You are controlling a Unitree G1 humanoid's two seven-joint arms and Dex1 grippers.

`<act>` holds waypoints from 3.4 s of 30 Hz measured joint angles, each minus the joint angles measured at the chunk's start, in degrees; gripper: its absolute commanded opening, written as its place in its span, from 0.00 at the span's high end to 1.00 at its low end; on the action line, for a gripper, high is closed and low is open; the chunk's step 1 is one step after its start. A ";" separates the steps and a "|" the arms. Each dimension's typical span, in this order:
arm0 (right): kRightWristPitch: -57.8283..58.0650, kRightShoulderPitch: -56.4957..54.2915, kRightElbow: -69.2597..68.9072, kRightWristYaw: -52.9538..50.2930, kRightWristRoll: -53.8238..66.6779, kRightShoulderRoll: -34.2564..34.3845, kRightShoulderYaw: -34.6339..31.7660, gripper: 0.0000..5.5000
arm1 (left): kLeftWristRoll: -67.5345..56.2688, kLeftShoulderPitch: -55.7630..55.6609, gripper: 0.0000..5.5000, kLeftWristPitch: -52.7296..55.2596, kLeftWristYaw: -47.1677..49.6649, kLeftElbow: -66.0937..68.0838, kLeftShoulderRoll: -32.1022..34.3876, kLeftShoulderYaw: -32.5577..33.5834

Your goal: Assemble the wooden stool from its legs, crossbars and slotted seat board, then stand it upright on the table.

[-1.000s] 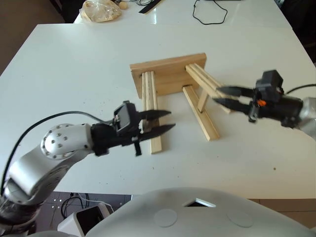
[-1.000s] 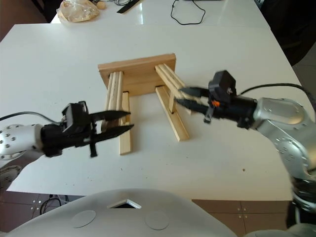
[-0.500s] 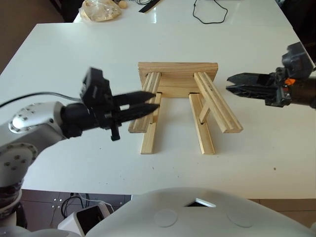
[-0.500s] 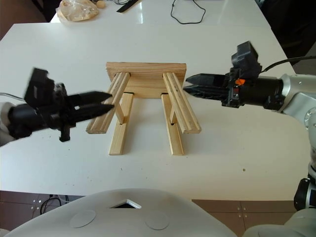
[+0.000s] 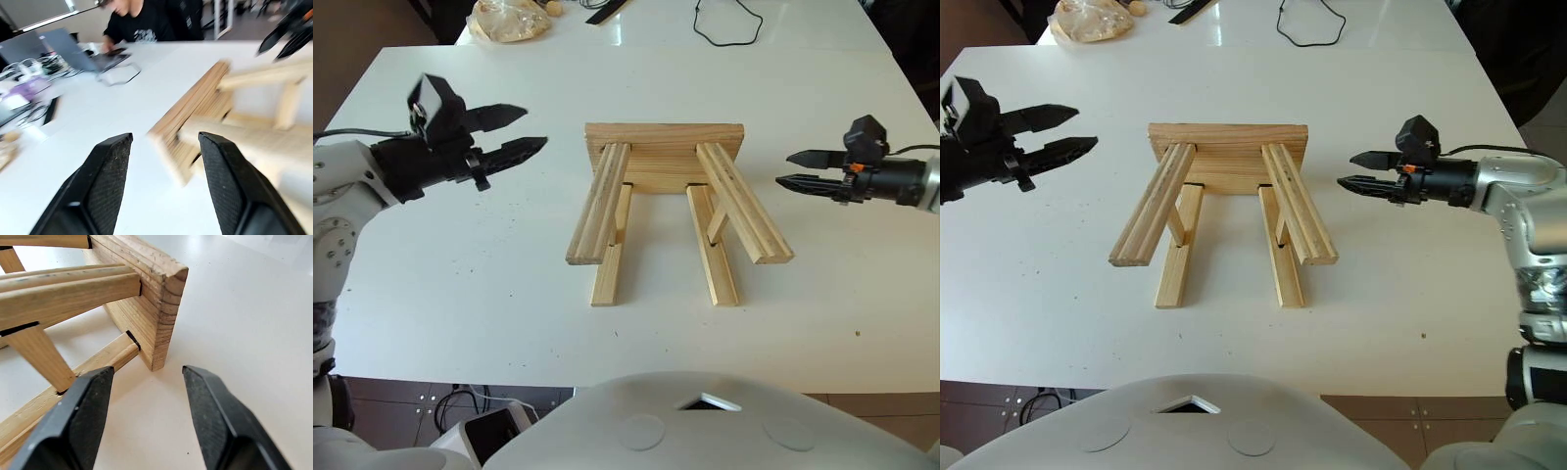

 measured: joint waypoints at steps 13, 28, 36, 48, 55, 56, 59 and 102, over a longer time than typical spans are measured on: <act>-25.19 -20.51 39.41 0.27 -23.32 20.33 11.90 0.53 | 32.73 -23.87 0.54 -21.68 4.99 55.56 -26.65 -17.19; -26.01 -10.20 31.57 -13.16 -32.02 14.29 8.20 0.53 | 35.49 -13.50 0.54 -15.21 13.15 36.96 -32.09 -15.06; -23.10 -11.40 29.43 -19.79 -33.10 23.92 8.07 0.53 | 35.22 -14.25 0.54 -5.70 13.08 32.28 -35.00 -14.80; -5.05 -4.84 7.20 -19.70 -29.17 22.94 2.05 0.53 | 34.57 -7.41 0.54 18.01 14.56 9.87 -35.67 -13.46; -2.32 -8.28 3.37 -22.34 -28.31 25.02 -0.67 0.53 | 32.44 -10.79 0.54 24.20 17.89 9.23 -39.00 -7.57; -2.32 -8.37 2.79 -22.48 -27.99 25.13 -1.16 0.53 | 32.39 -11.90 0.54 24.59 18.16 8.84 -39.12 -6.67; -2.29 -8.36 2.50 -22.58 -27.57 25.13 -1.90 0.53 | 32.26 -14.90 0.54 24.62 18.64 7.97 -39.20 -4.41; -0.10 -4.70 -20.38 -26.52 -19.43 24.38 -10.92 0.53 | 25.42 -17.99 0.54 30.58 21.97 -11.47 -41.42 8.24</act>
